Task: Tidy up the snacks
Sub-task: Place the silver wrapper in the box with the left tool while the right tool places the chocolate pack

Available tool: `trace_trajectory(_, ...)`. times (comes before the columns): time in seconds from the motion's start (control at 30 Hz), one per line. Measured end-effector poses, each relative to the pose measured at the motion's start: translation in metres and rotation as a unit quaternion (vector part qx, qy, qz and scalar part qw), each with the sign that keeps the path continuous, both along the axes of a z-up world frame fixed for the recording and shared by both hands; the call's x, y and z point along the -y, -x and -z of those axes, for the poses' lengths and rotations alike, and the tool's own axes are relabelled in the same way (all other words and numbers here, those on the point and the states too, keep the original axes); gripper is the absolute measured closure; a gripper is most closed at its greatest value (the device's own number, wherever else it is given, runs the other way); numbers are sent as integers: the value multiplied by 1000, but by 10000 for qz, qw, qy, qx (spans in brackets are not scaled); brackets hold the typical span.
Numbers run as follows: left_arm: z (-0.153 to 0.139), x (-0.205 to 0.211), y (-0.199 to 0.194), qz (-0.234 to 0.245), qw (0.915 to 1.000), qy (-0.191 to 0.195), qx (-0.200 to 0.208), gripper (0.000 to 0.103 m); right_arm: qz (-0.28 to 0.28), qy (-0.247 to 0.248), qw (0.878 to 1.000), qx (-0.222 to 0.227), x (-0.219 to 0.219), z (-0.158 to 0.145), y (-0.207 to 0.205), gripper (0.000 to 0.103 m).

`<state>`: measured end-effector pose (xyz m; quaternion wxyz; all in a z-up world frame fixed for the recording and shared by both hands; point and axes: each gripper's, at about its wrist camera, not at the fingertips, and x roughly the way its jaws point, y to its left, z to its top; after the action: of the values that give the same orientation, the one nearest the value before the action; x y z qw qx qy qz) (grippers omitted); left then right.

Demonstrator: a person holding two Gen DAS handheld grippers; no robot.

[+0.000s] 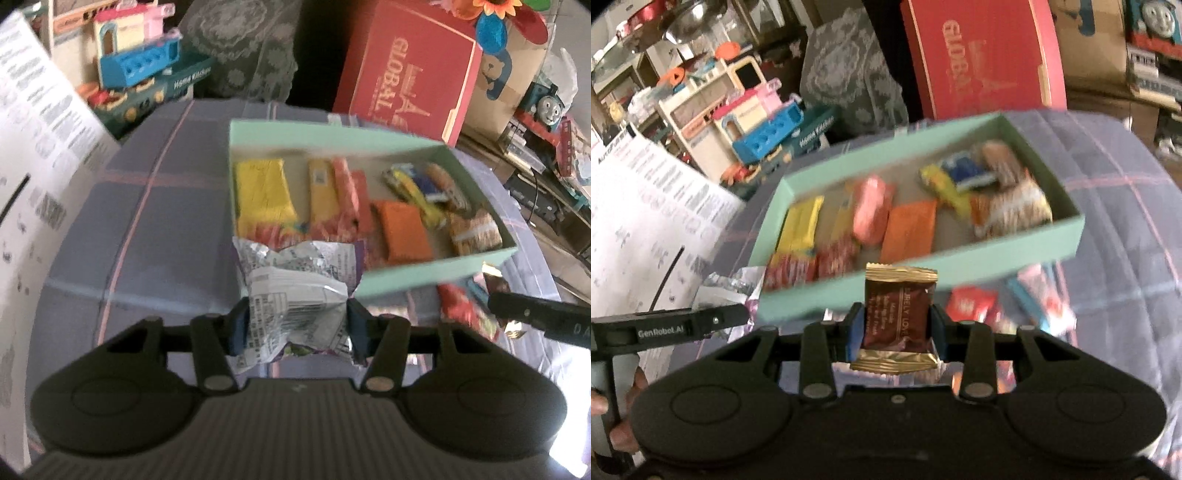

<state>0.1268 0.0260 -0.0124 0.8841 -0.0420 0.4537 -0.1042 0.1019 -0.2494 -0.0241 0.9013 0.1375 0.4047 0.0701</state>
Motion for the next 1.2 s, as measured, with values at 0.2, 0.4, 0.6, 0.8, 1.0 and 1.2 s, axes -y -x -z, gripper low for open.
trace_trajectory(0.2,-10,10,-54,-38,9999,-56,130,50,60,21,9999,145,6,-11,-44,66)
trace_trajectory(0.4,-7,20,-114,-138,9999,-70,76,50,95,-10,9998,179,10,-13,-97,66)
trace_trajectory(0.6,4,42,-163,-87,9997,-225,42,50,110,-72,9999,83,10,-4,-152,66)
trace_trajectory(0.8,18,53,-197,-143,9995,-283,-30,50,104,-197,9997,-52,9,11,-184,66)
trace_trajectory(1.0,32,57,-215,-245,9988,-410,-85,43,43,-261,9996,-93,1,22,-202,57)
trace_trajectory(1.2,39,59,-208,-380,9963,-772,27,6,224,-348,9991,13,5,20,-198,13)
